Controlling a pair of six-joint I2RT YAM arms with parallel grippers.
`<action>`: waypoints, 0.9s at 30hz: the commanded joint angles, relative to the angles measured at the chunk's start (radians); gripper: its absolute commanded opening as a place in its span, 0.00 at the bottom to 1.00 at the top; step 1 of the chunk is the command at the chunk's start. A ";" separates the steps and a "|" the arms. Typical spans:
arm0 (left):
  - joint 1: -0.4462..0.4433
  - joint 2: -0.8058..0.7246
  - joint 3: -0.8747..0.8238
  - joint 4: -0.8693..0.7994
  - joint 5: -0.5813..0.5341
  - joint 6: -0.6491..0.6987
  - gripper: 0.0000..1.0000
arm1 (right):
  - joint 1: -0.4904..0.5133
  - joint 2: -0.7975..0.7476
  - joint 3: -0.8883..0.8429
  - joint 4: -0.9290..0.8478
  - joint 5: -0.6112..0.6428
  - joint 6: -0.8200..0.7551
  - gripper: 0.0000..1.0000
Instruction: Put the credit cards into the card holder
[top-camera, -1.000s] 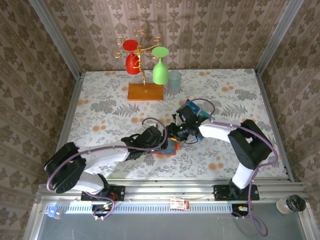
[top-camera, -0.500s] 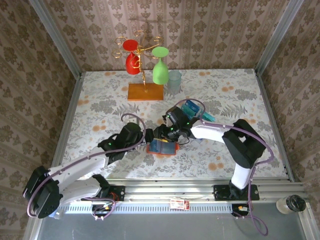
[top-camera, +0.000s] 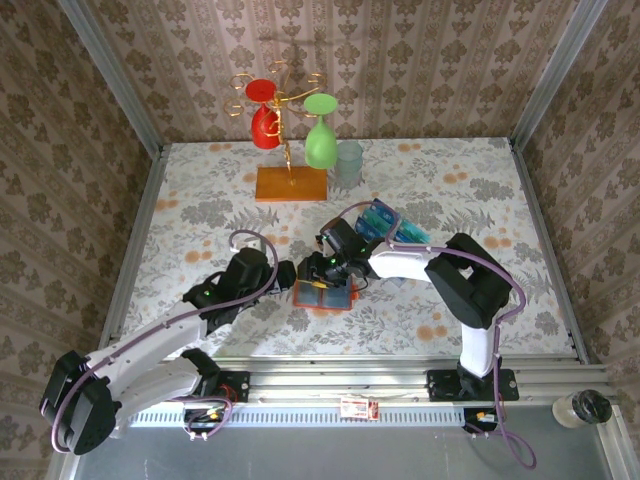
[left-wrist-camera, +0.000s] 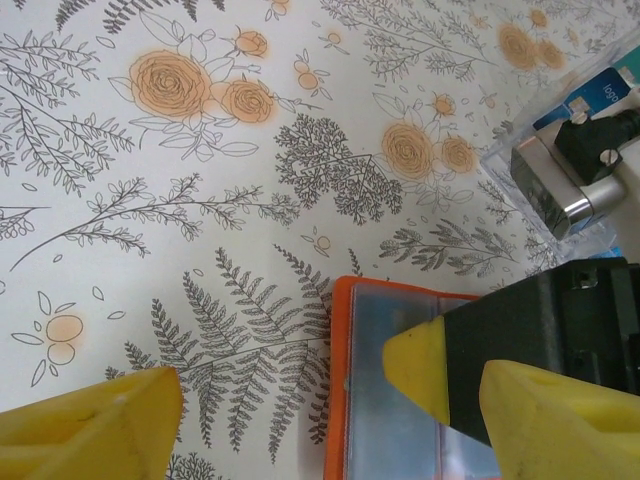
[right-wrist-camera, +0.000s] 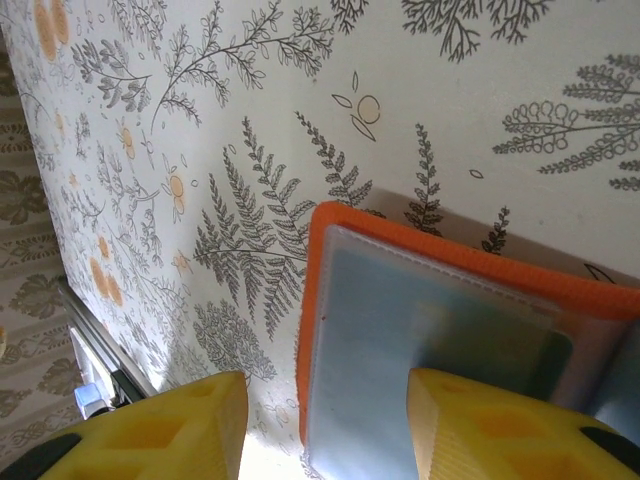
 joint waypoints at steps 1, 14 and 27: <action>0.008 0.001 -0.004 -0.035 0.025 0.035 0.80 | 0.003 -0.036 -0.003 0.019 0.017 -0.007 0.46; 0.016 0.066 0.015 0.006 0.059 0.065 0.82 | -0.031 -0.145 -0.063 -0.022 0.042 -0.031 0.46; 0.008 0.199 0.051 0.113 0.076 0.072 1.00 | -0.215 -0.401 -0.002 -0.580 0.253 -0.444 0.46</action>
